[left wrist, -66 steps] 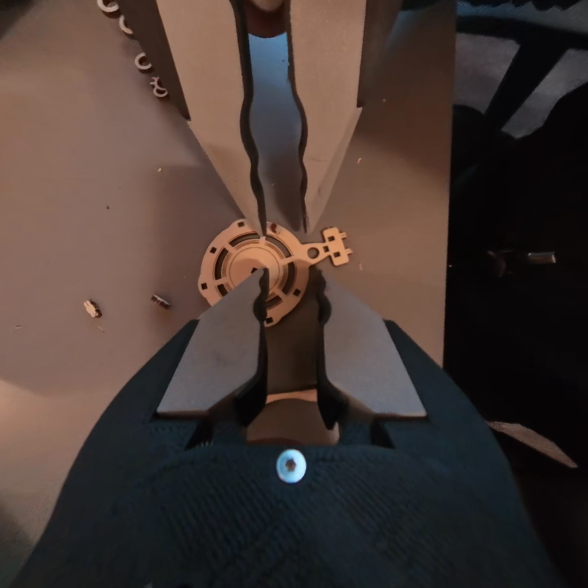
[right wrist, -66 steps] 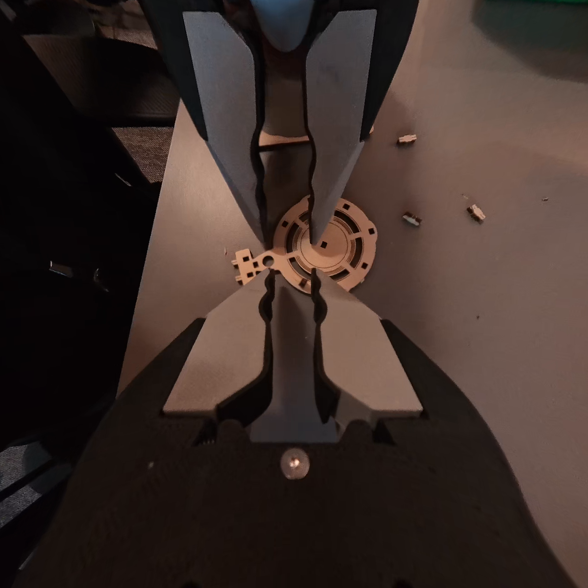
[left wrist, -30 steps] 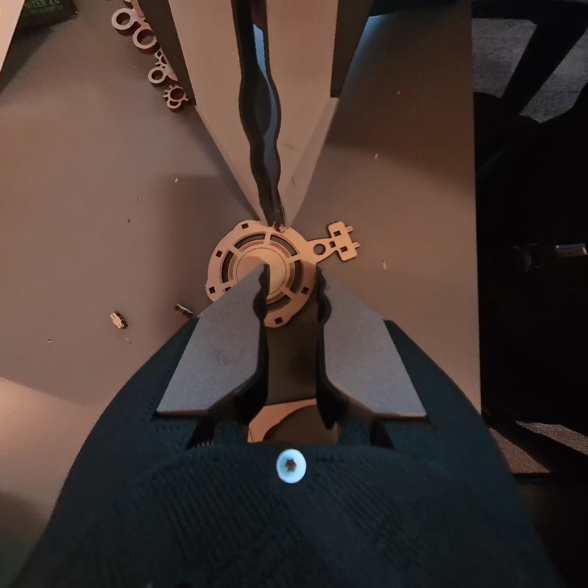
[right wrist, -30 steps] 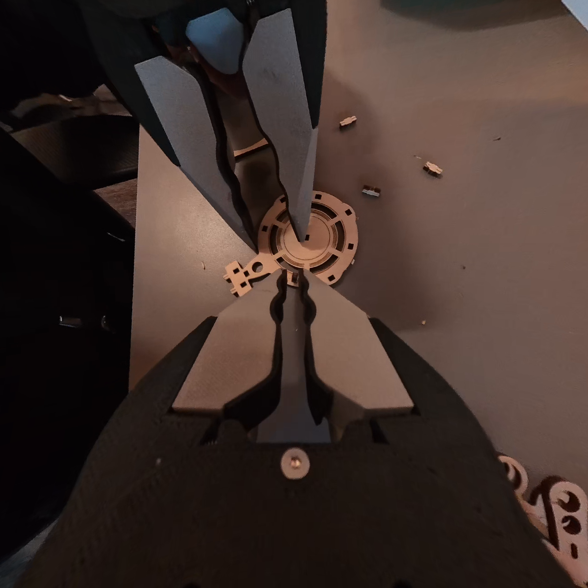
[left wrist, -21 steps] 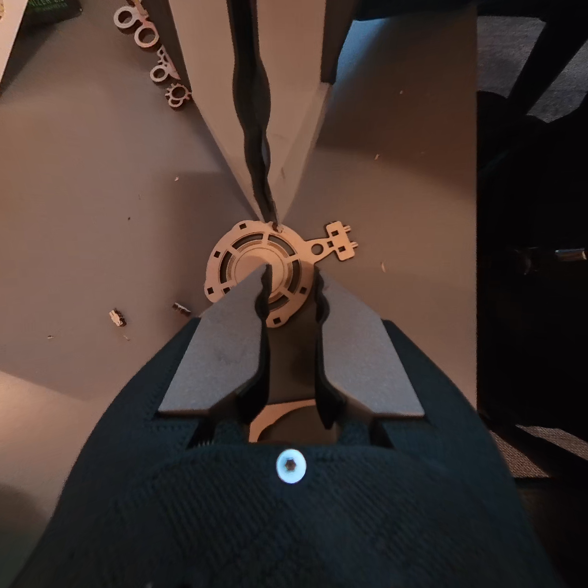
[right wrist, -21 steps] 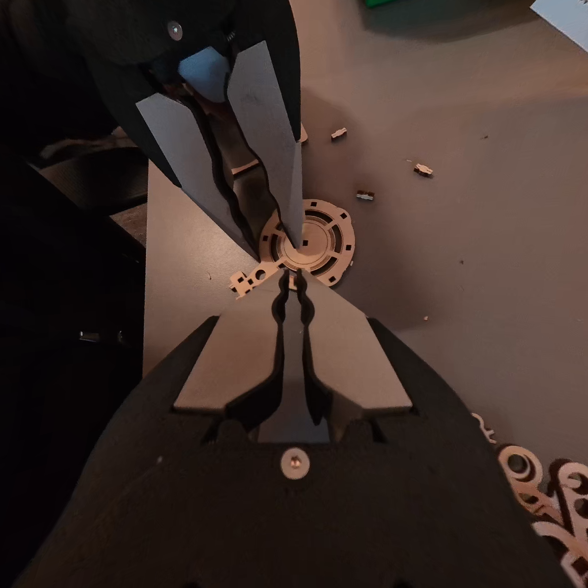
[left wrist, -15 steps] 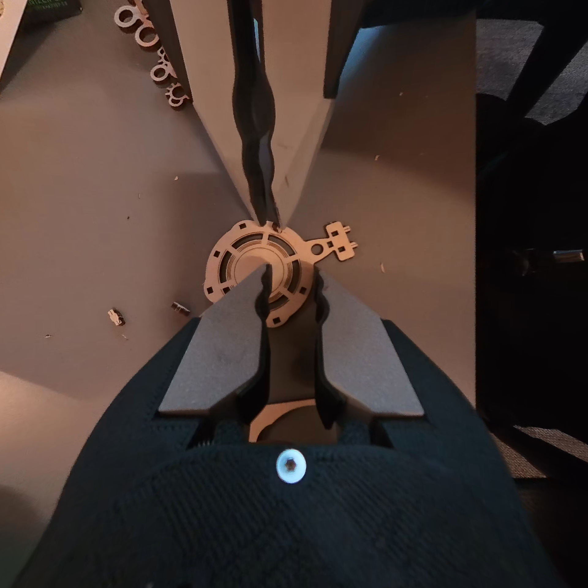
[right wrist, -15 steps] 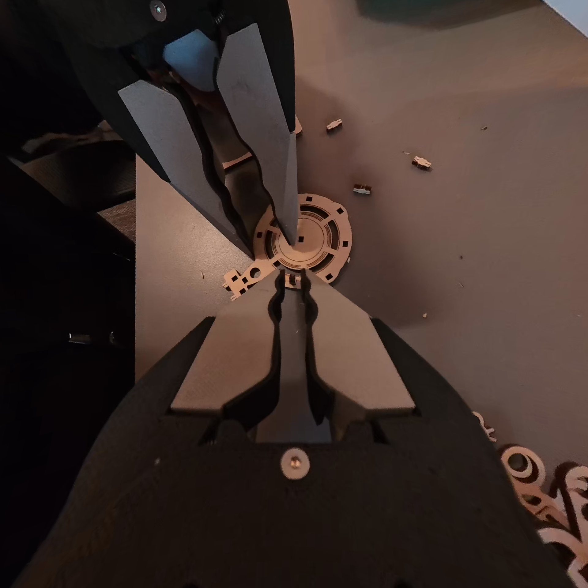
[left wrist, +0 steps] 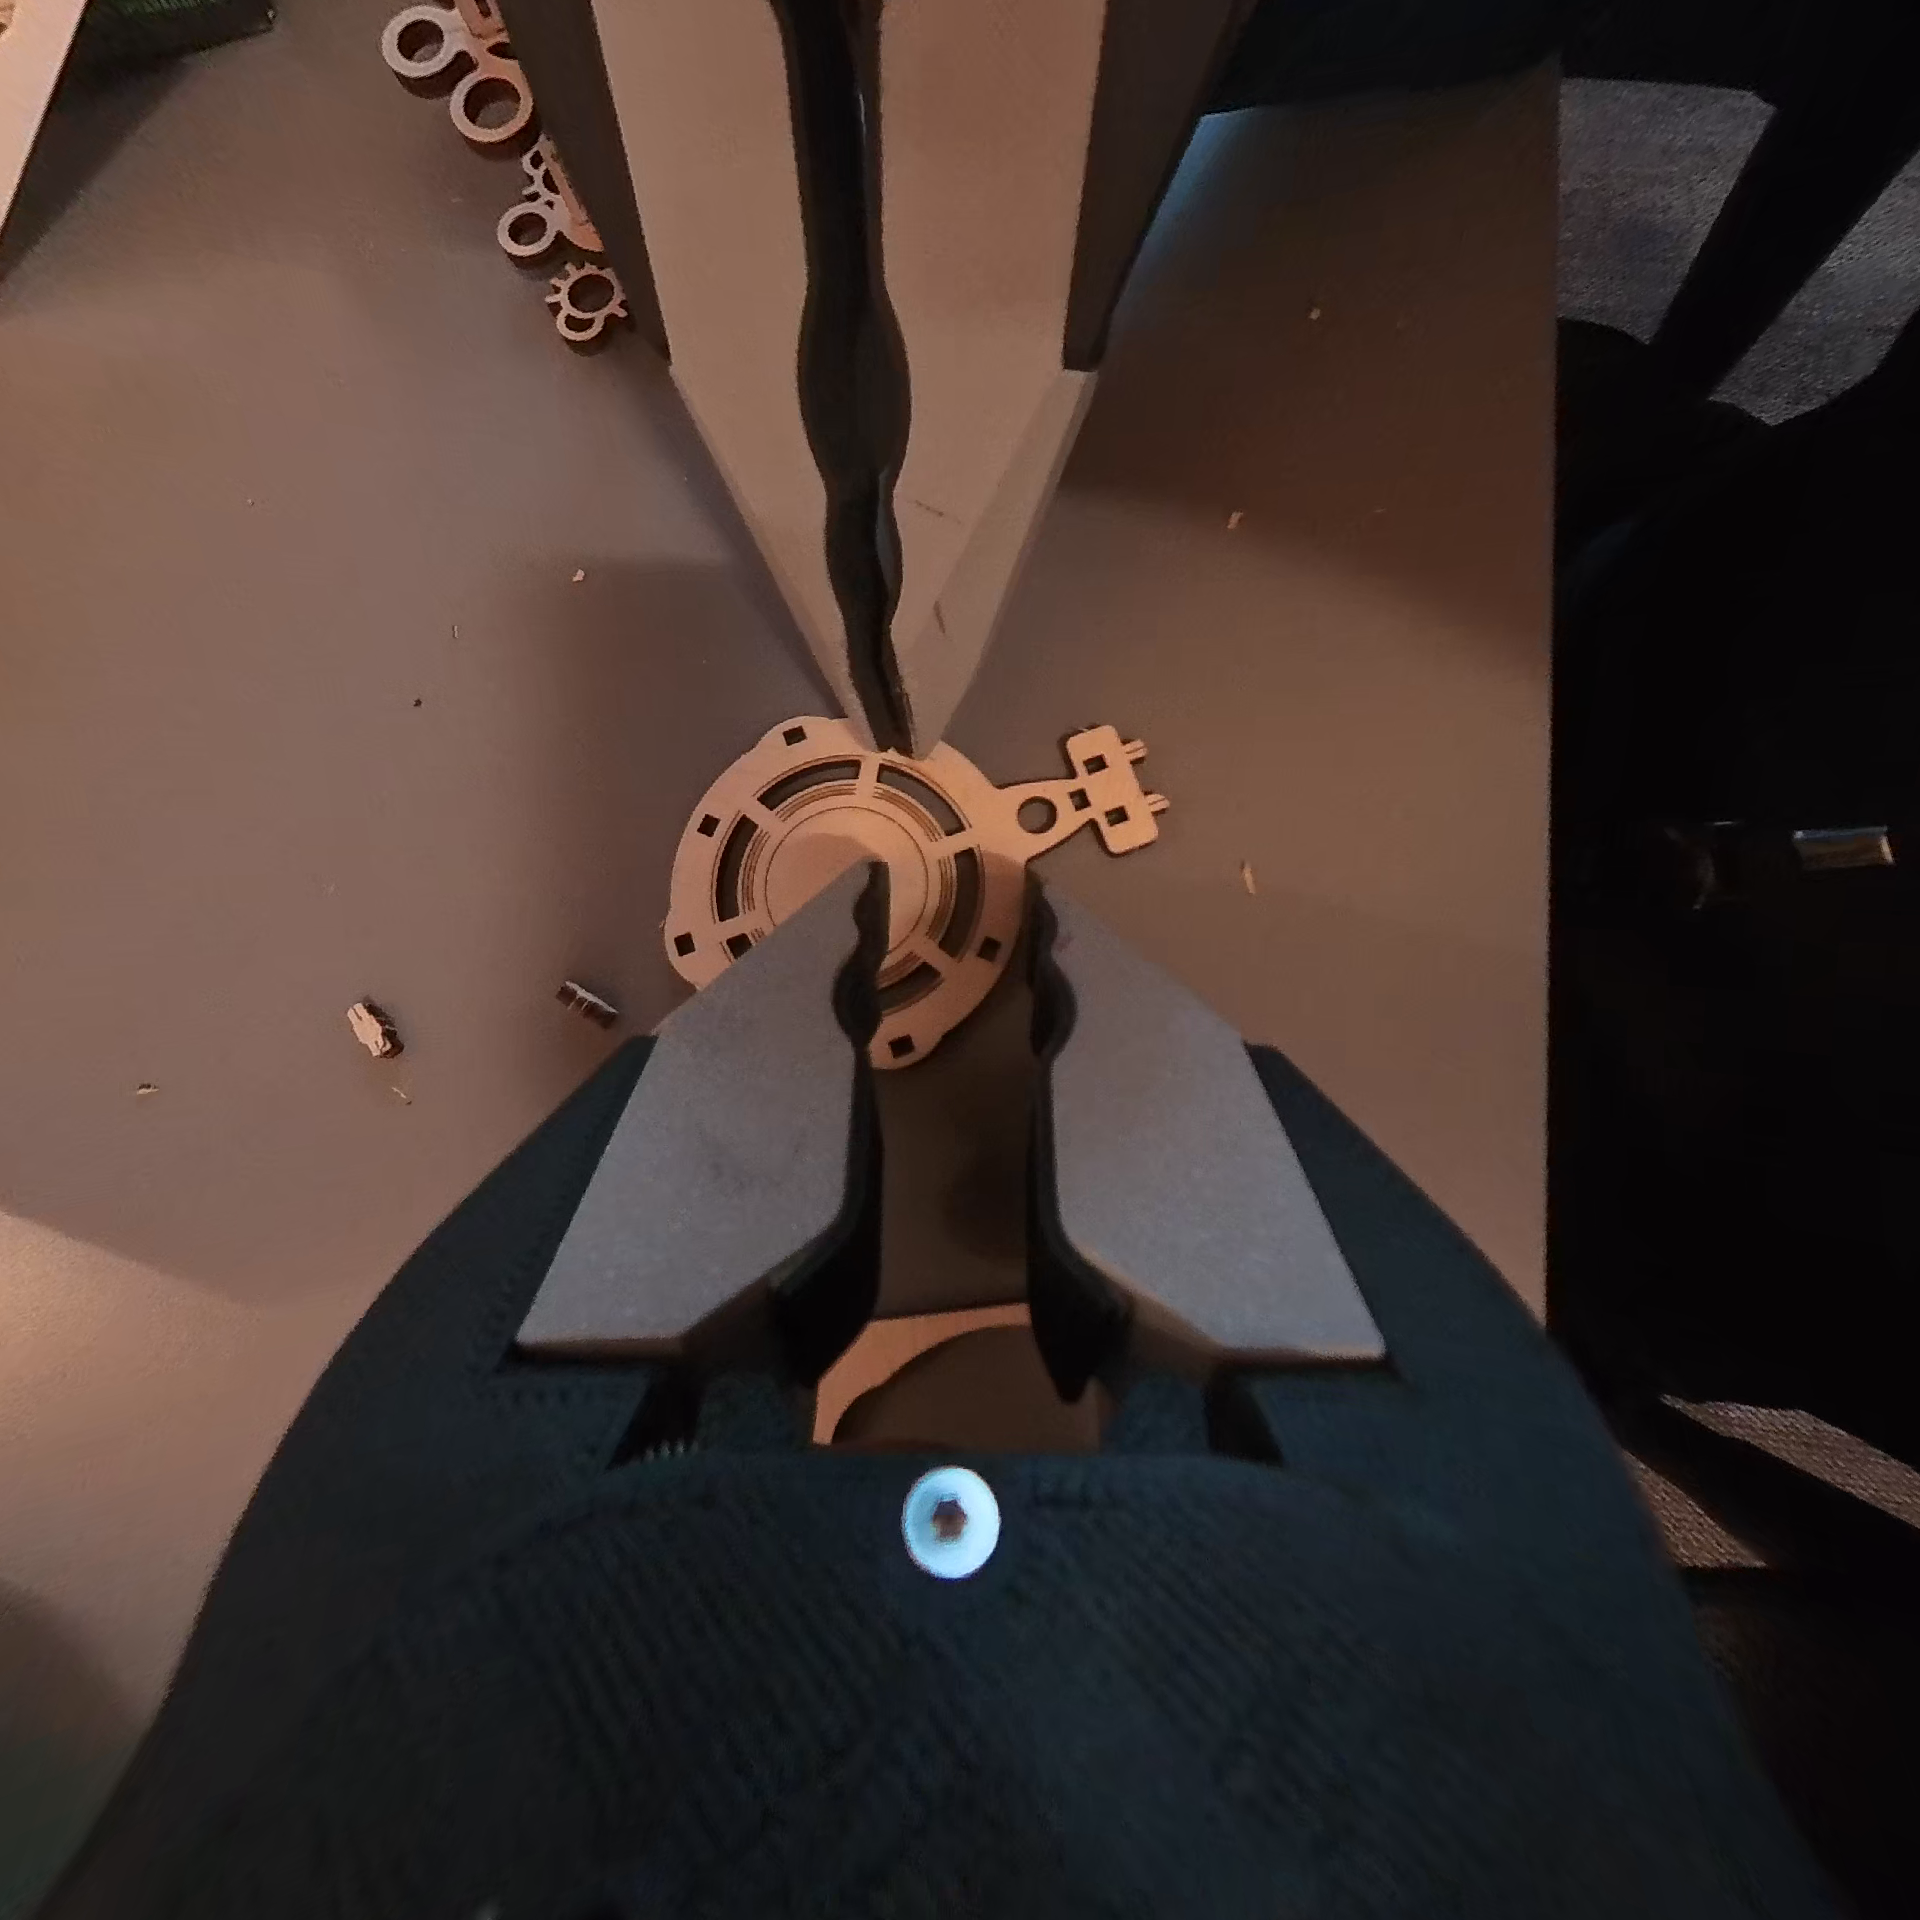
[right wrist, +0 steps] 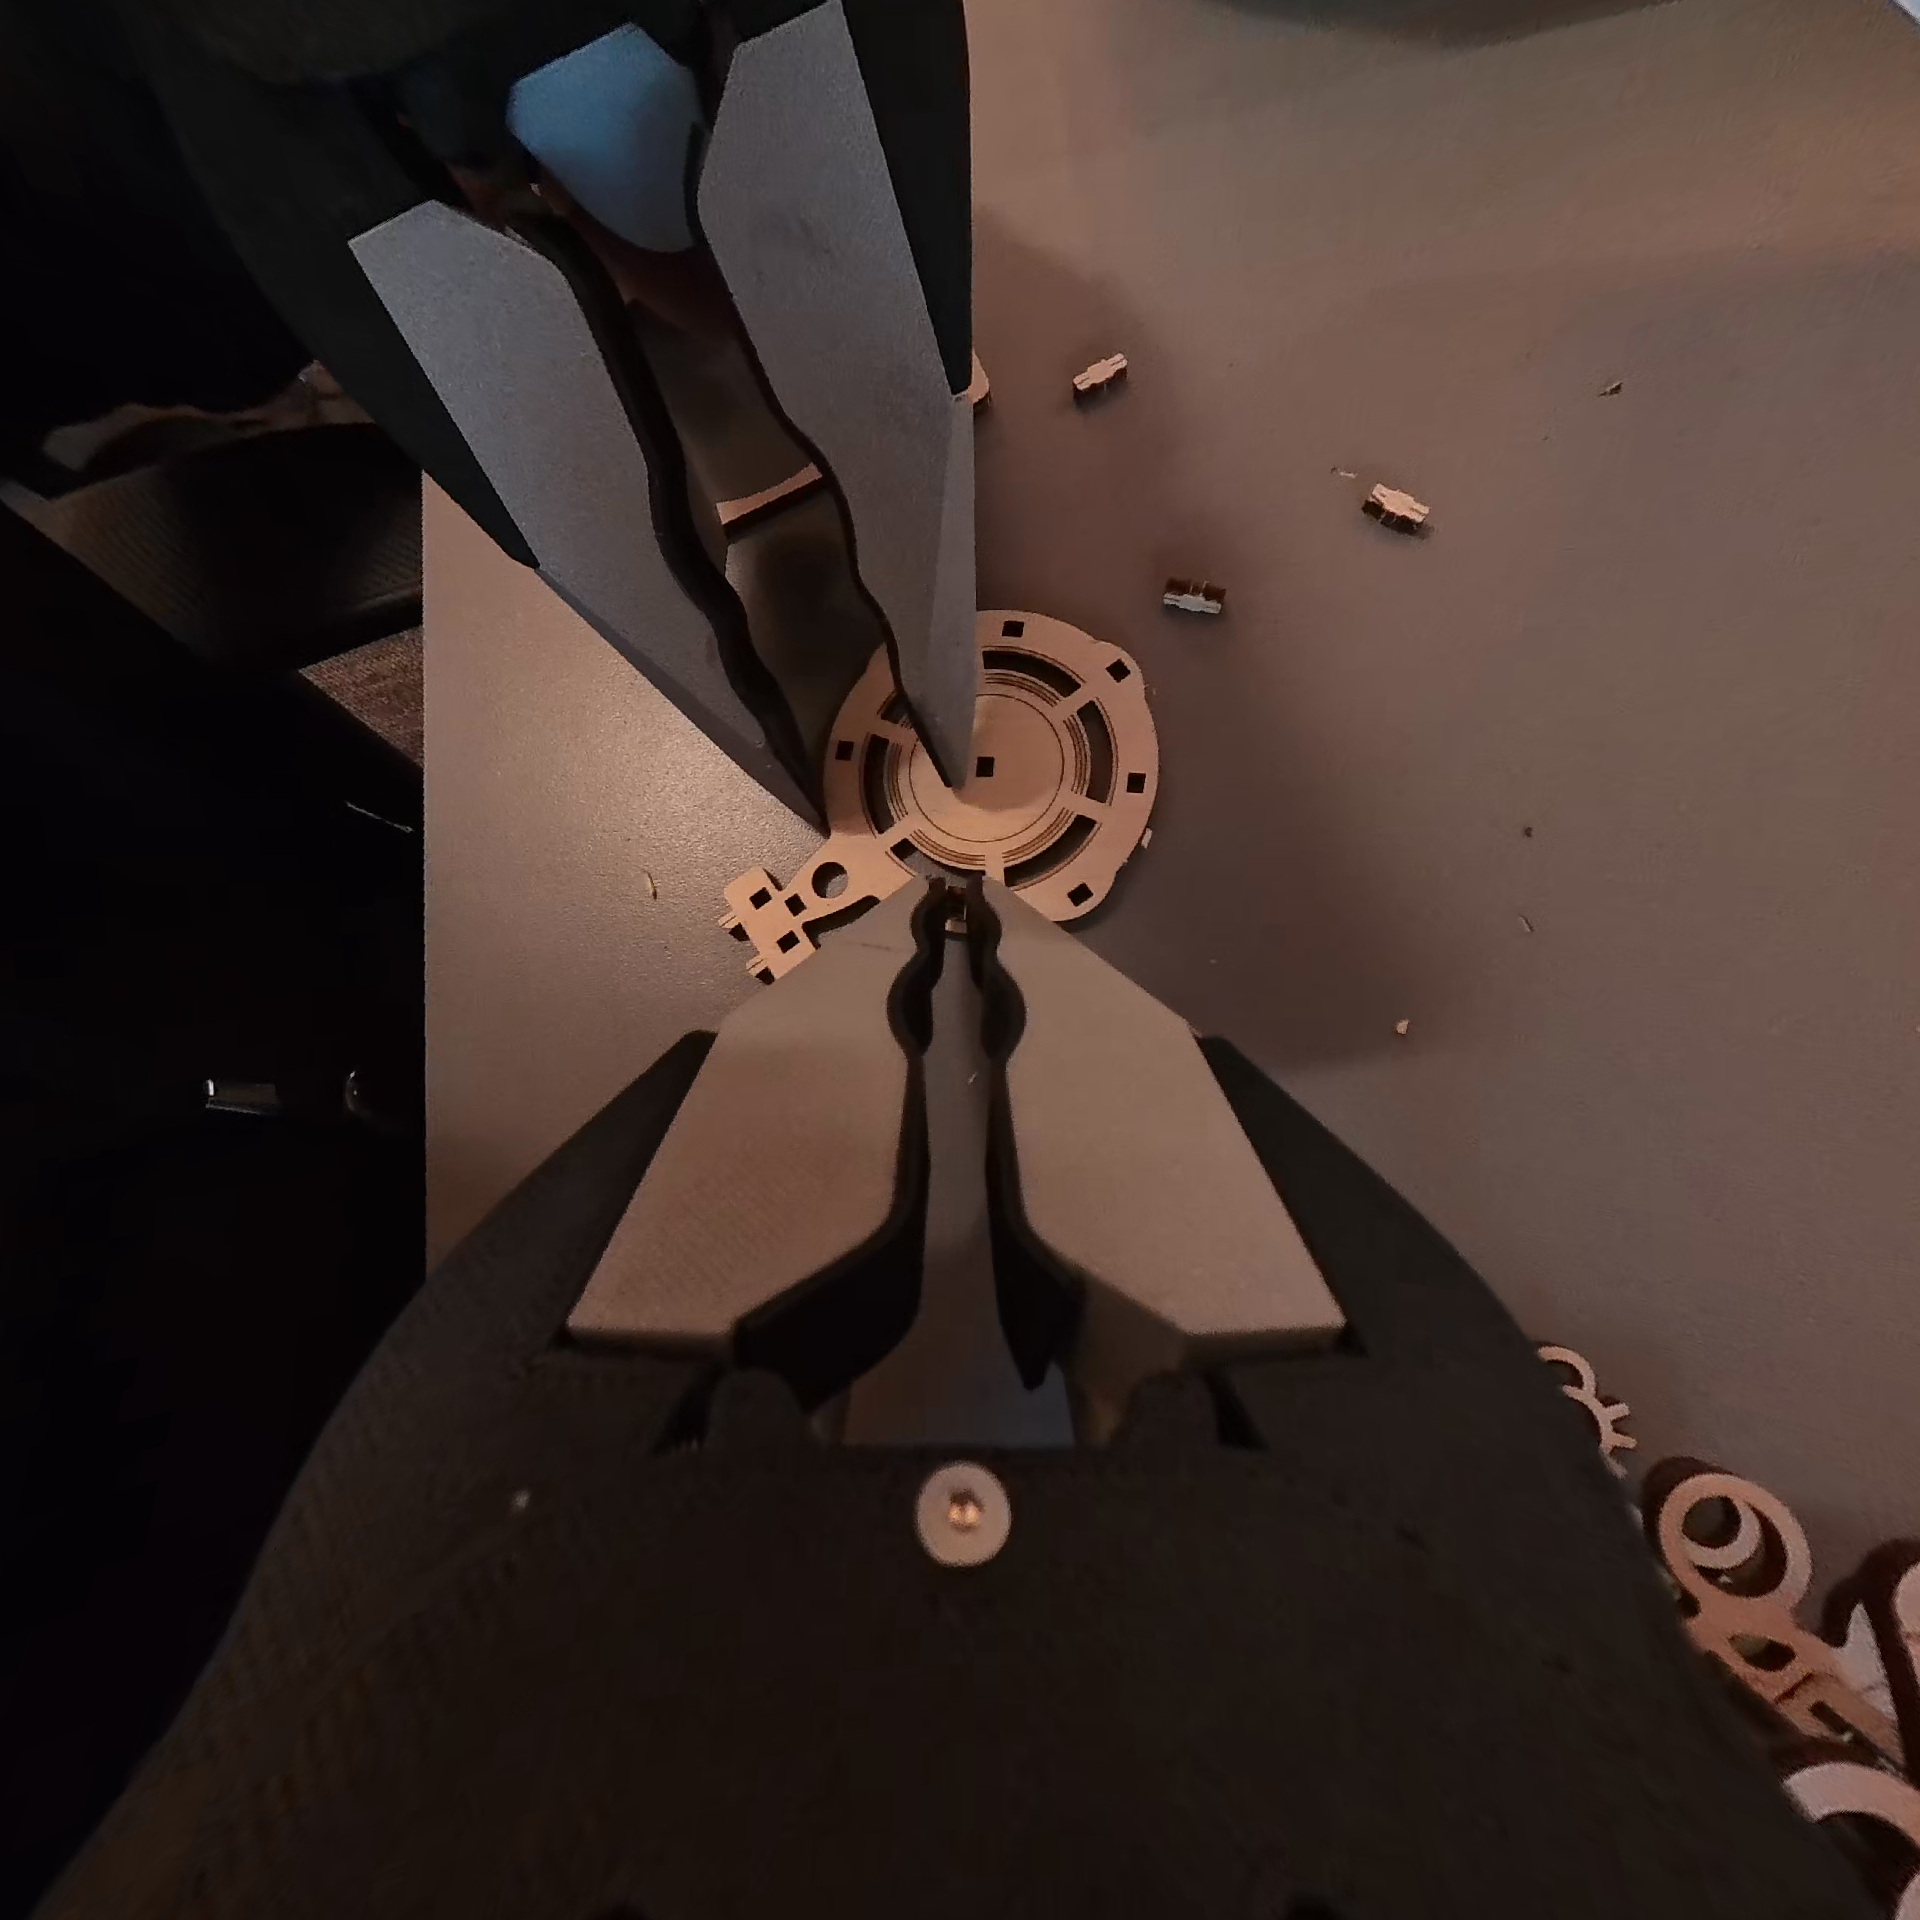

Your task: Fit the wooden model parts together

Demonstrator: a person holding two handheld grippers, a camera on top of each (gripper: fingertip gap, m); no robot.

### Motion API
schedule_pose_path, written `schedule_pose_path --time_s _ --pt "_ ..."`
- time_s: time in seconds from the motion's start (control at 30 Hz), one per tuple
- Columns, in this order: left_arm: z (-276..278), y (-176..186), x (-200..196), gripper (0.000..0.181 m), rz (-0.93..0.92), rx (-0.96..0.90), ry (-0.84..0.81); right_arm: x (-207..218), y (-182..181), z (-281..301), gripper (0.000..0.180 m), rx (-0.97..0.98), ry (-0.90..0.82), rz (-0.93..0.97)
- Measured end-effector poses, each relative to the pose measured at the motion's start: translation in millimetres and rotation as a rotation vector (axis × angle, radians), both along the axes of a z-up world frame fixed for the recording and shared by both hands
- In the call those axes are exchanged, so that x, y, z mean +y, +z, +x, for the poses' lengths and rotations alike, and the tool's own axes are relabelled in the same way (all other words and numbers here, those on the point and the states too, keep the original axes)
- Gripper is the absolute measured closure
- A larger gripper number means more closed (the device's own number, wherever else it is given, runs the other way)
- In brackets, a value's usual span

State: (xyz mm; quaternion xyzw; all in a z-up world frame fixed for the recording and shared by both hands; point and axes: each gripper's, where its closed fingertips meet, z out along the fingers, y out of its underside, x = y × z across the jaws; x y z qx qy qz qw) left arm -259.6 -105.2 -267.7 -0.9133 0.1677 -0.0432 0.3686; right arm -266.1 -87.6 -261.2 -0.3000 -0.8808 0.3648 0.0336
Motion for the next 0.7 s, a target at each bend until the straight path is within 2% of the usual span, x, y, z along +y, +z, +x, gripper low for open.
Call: schedule_pose_path --time_s 0.47,0.6,0.7 --pt "0.3 0.0 -0.2 0.158 0.004 -0.009 0.01 0.0 -0.2 -0.2 0.18 0.029 -0.013 -0.008" --pt "0.3 0.0 -0.1 0.158 0.008 -0.008 0.007 -1.1 2.8 -1.4 0.18 0.012 -0.031 -0.063" --pt "0.4 0.1 -0.1 0.158 0.012 -0.01 0.006 -2.2 18.5 -4.0 0.18 0.043 -0.039 -0.142"
